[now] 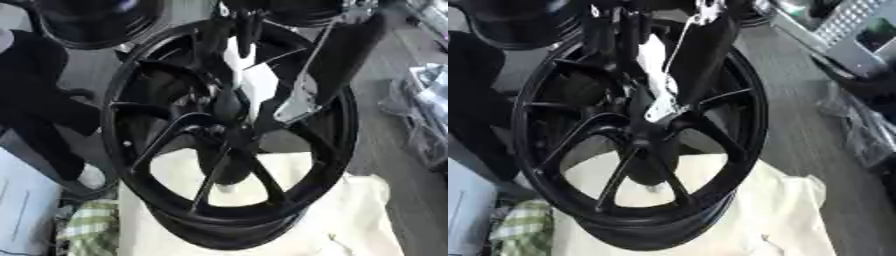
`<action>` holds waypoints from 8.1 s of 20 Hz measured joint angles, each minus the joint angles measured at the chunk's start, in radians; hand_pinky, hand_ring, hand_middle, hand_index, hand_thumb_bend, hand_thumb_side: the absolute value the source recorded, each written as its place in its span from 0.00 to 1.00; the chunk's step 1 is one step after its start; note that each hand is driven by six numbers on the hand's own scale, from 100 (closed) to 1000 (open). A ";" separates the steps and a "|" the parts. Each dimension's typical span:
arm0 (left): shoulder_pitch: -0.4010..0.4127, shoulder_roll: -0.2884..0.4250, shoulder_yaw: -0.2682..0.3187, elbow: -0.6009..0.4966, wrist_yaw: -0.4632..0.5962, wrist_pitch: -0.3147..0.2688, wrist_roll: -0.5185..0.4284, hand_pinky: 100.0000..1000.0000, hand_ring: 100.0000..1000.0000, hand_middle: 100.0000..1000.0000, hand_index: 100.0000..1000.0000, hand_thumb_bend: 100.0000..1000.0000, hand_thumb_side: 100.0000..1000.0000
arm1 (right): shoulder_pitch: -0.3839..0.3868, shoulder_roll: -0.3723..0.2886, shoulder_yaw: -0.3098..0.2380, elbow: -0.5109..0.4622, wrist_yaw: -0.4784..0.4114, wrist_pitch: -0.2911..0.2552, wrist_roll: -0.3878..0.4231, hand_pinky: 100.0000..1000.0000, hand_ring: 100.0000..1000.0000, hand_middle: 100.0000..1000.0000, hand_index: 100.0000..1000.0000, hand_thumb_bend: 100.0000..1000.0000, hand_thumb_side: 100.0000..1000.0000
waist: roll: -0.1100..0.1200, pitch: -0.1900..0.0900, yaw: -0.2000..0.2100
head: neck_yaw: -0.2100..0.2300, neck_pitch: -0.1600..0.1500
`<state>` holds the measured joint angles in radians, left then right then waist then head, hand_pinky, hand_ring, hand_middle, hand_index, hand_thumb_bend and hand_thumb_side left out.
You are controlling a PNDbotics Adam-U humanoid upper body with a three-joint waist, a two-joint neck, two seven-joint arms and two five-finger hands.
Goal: Pull the pin out of the wheel hub.
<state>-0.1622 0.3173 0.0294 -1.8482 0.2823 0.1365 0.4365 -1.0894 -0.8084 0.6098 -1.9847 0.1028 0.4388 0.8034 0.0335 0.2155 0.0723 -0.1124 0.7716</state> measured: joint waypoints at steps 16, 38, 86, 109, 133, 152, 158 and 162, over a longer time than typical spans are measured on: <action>-0.001 -0.001 -0.003 0.000 0.000 0.003 -0.006 0.74 0.71 0.74 0.76 0.08 0.86 | 0.061 -0.010 0.013 0.071 0.105 -0.059 -0.032 0.74 0.70 0.71 0.75 0.53 0.06 | 0.007 0.015 0.003 | 0.000 0.000; -0.005 -0.002 -0.008 0.000 0.000 0.004 -0.014 0.75 0.72 0.75 0.75 0.08 0.86 | 0.087 -0.012 0.020 0.164 0.181 -0.101 -0.083 0.73 0.67 0.68 0.73 0.48 0.03 | 0.009 0.035 0.010 | 0.000 0.000; -0.005 -0.019 -0.009 0.000 0.007 0.005 -0.031 0.75 0.72 0.75 0.75 0.08 0.86 | 0.104 0.014 0.038 0.246 0.209 -0.140 -0.141 0.70 0.60 0.61 0.68 0.35 0.03 | 0.019 0.058 0.016 | 0.003 0.000; -0.007 -0.019 -0.014 0.000 0.005 0.007 -0.035 0.76 0.73 0.76 0.75 0.09 0.86 | 0.104 0.020 0.030 0.250 0.118 -0.083 -0.173 0.64 0.51 0.37 0.49 0.27 0.00 | 0.017 0.059 0.015 | 0.005 0.000; -0.007 -0.019 -0.009 0.000 0.002 0.002 -0.033 0.76 0.73 0.76 0.75 0.08 0.86 | 0.536 -0.270 -0.498 0.027 -0.096 0.018 -0.513 0.63 0.49 0.37 0.50 0.29 0.00 | 0.025 0.059 -0.013 | 0.020 0.000; -0.006 -0.019 0.005 0.000 -0.001 -0.003 -0.020 0.76 0.73 0.76 0.75 0.08 0.86 | 0.857 -0.234 -0.829 0.398 0.170 -0.121 -0.686 0.79 0.79 0.76 0.84 0.48 0.39 | 0.026 0.059 -0.043 | 0.054 0.000; -0.006 -0.019 0.005 0.000 -0.001 -0.003 -0.020 0.76 0.73 0.76 0.75 0.08 0.86 | 0.843 -0.213 -0.847 0.415 0.174 -0.133 -0.706 0.76 0.72 0.71 0.79 0.49 0.30 | 0.026 0.059 -0.040 | 0.055 0.000; -0.006 -0.019 0.005 0.000 -0.001 -0.003 -0.020 0.76 0.73 0.77 0.75 0.08 0.86 | 0.820 -0.191 -0.845 0.394 0.082 -0.115 -0.803 0.72 0.66 0.64 0.73 0.36 0.23 | 0.026 0.059 -0.038 | 0.054 0.000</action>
<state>-0.1684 0.2988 0.0341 -1.8480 0.2817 0.1337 0.4162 -0.2696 -0.9998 -0.2356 -1.5903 0.1844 0.3235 0.0004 0.0597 0.2746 0.0347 -0.0582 0.7717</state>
